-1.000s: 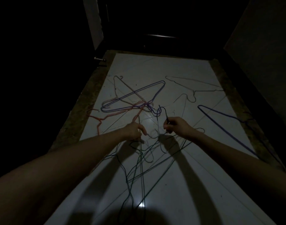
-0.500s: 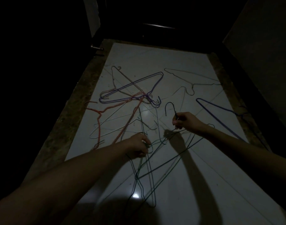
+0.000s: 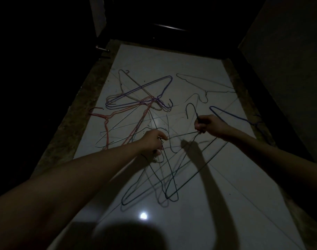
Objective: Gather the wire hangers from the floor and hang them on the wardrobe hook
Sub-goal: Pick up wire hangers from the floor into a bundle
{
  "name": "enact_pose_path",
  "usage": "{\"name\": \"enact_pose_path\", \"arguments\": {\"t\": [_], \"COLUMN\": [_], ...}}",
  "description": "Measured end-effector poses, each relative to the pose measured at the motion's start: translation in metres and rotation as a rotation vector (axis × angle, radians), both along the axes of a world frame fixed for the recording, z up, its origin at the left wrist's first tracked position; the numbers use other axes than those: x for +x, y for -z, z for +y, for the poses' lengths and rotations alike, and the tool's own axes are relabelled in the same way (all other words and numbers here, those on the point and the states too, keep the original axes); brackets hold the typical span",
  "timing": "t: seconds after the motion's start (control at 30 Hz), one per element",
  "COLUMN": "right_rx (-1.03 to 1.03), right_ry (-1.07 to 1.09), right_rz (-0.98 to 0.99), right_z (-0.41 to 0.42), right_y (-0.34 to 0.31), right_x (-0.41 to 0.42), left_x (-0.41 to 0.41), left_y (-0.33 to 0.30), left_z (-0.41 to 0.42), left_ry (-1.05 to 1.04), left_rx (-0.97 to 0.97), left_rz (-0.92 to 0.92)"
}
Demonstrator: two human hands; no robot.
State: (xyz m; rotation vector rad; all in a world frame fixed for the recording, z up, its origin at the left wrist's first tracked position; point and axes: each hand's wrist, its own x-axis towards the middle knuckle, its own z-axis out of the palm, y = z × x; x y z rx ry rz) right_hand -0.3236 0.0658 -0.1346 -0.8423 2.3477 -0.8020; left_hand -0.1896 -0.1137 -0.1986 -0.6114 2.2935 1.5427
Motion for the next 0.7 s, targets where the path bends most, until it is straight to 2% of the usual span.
{"name": "enact_pose_path", "arguments": {"t": [0.1,0.27,0.47,0.6,0.7], "right_rx": [0.019,-0.020,-0.034,-0.090,-0.133], "right_ry": [-0.036,-0.024,-0.019,0.031,0.102], "right_rz": [0.031,0.010,-0.022,-0.049,0.017], "right_z": [0.001,0.005,0.008,0.008,0.006], "right_y": [-0.011,-0.026,-0.032,-0.035,-0.039], "right_x": [0.002,0.004,0.006,0.003,-0.002], "left_x": [-0.001,-0.001,0.006,0.009,0.009], "left_y": [-0.007,-0.006,-0.001,-0.002,-0.003], "left_z": [-0.001,0.003,0.010,0.009,0.011], "left_ry": [-0.004,0.046,0.149,0.181,0.146], "left_rx": [-0.049,-0.308,-0.530,-0.599,-0.625], "left_rz": [0.049,0.193,0.289,0.304,0.320]}}
